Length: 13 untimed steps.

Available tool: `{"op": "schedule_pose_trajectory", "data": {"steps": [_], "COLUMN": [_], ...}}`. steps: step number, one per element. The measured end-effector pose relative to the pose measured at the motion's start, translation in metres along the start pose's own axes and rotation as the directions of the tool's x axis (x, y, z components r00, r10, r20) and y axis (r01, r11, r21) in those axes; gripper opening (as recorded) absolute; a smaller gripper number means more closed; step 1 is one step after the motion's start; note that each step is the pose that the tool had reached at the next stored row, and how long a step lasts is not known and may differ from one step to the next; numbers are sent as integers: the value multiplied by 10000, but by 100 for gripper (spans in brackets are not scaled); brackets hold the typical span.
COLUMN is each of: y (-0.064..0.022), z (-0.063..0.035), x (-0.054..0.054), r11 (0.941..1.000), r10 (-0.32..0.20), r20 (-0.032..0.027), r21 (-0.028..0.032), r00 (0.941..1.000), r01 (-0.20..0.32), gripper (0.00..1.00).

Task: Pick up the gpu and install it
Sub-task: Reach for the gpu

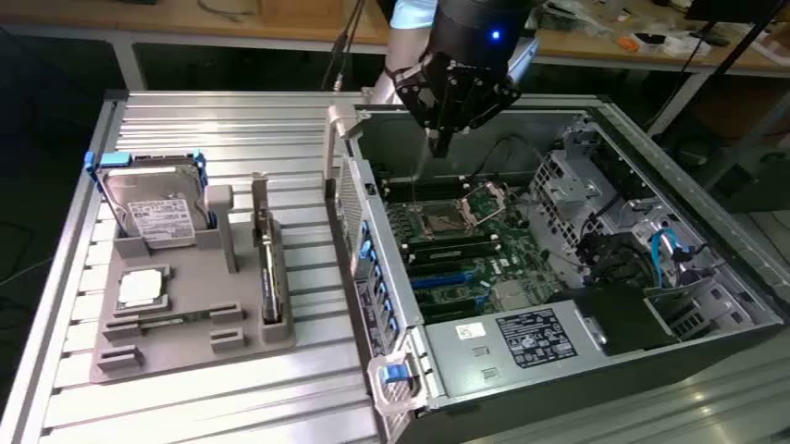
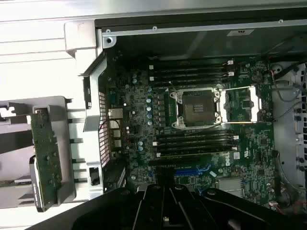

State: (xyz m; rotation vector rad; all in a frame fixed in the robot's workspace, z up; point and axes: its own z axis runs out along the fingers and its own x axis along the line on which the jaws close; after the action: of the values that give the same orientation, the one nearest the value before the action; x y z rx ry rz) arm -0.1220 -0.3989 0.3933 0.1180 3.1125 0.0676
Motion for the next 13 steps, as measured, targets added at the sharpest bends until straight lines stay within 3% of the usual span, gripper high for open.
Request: {"op": "schedule_pose_trajectory", "data": {"steps": [4, 13], "y": [-21, -42], "z": [-8, -15], "x": [271, 542], "r11": [10000, 10000], "r10": [0, -1], "r20": [1, 7], "r21": [0, -1], "r00": [10000, 10000], "r01": [0, 1], "gripper": [10, 10]}}
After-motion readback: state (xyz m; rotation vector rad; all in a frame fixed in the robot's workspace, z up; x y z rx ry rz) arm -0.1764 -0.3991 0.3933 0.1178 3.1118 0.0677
